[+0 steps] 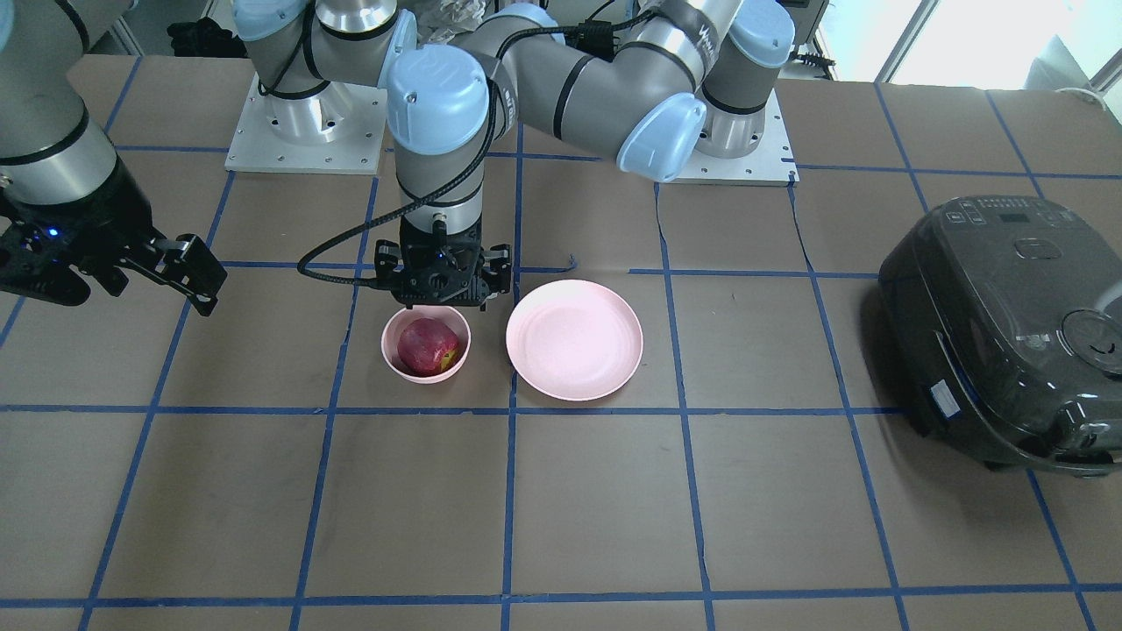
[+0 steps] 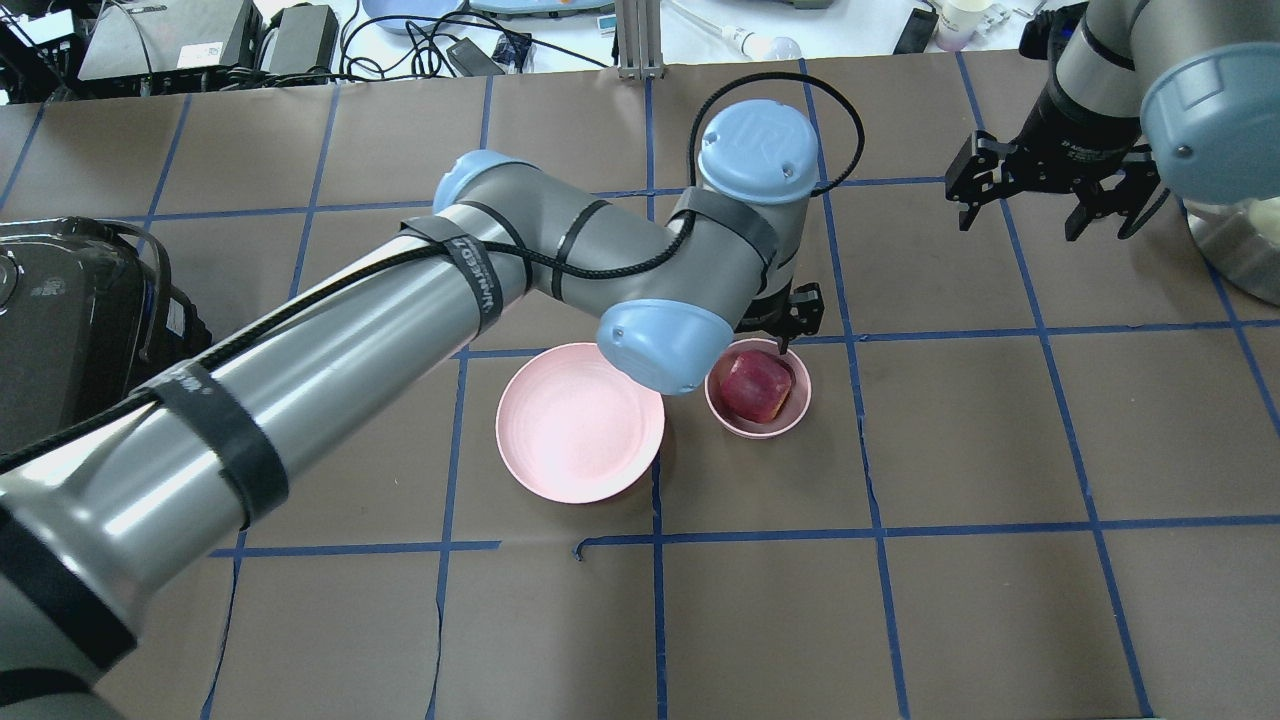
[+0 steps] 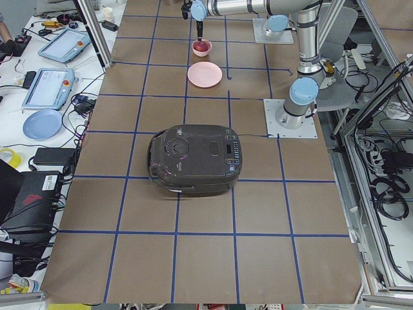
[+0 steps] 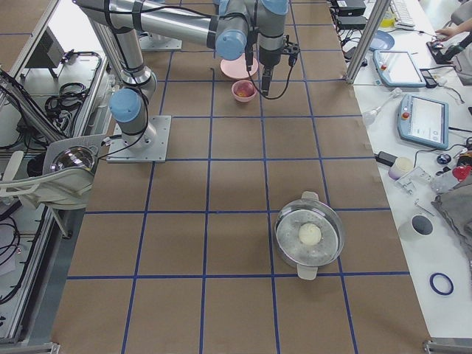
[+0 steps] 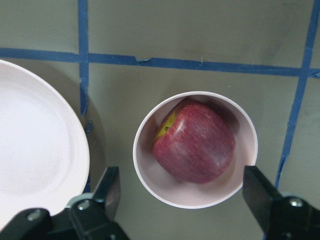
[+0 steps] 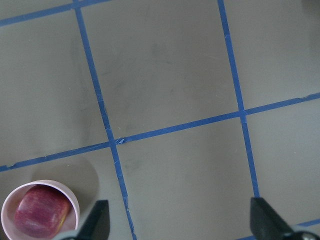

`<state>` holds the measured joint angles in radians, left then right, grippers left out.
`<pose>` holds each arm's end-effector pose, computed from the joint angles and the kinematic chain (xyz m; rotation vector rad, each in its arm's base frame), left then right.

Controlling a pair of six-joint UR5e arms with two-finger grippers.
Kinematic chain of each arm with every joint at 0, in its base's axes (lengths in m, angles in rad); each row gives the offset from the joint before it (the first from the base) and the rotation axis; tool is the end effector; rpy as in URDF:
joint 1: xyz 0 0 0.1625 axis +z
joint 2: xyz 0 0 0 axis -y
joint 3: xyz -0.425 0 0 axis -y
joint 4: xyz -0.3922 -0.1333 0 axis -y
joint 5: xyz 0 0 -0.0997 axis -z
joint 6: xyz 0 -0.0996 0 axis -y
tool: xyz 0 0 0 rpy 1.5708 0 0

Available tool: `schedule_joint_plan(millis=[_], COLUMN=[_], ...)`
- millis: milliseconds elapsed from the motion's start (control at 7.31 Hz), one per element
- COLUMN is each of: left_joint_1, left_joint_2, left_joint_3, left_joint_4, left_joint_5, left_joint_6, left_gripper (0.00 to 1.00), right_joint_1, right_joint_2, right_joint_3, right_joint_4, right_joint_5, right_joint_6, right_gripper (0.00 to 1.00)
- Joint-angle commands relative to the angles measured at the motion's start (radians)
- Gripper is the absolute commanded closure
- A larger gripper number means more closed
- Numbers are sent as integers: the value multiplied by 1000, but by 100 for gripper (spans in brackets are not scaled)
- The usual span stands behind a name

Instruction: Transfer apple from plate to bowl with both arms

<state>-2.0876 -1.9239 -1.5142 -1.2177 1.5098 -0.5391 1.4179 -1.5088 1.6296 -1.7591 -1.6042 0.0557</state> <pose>-0.4311 -0.4764 0.3531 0.0315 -3.0601 0.0278 0.0490 -0.5356 0.4468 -0.3248 -3.0862 0.1021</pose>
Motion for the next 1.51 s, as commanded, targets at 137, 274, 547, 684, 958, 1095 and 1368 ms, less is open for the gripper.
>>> schedule_joint_plan(millis=[137, 274, 547, 684, 958, 1095, 1368], left_joint_1=[61, 98, 212, 278, 433, 473, 480], left_joint_2=[224, 293, 362, 387, 399, 399, 393], left_joint_3=[2, 2, -5, -4, -1, 0, -21], left_joint_4=[-207, -288, -368, -374, -361, -349, -245], left_joint_5=[-16, -14, -10, 0, -8, -6, 18], left_joint_6=[155, 168, 278, 312, 394, 480, 501], left_gripper=[0, 0, 0, 0, 0, 0, 0], right_joint_1=[103, 146, 159, 159, 159, 159, 157], right_joint_2=[-45, -48, -77, -80, -94, -100, -111], right_joint_3=[-8, -10, -8, -17, -13, -16, -14], right_joint_4=[6, 6, 12, 41, 49, 96, 119], right_joint_5=[7, 7, 32, 61, 63, 50, 49], right_joint_6=[10, 10, 10, 10, 10, 9, 7], right_gripper=[0, 0, 0, 0, 0, 0, 0])
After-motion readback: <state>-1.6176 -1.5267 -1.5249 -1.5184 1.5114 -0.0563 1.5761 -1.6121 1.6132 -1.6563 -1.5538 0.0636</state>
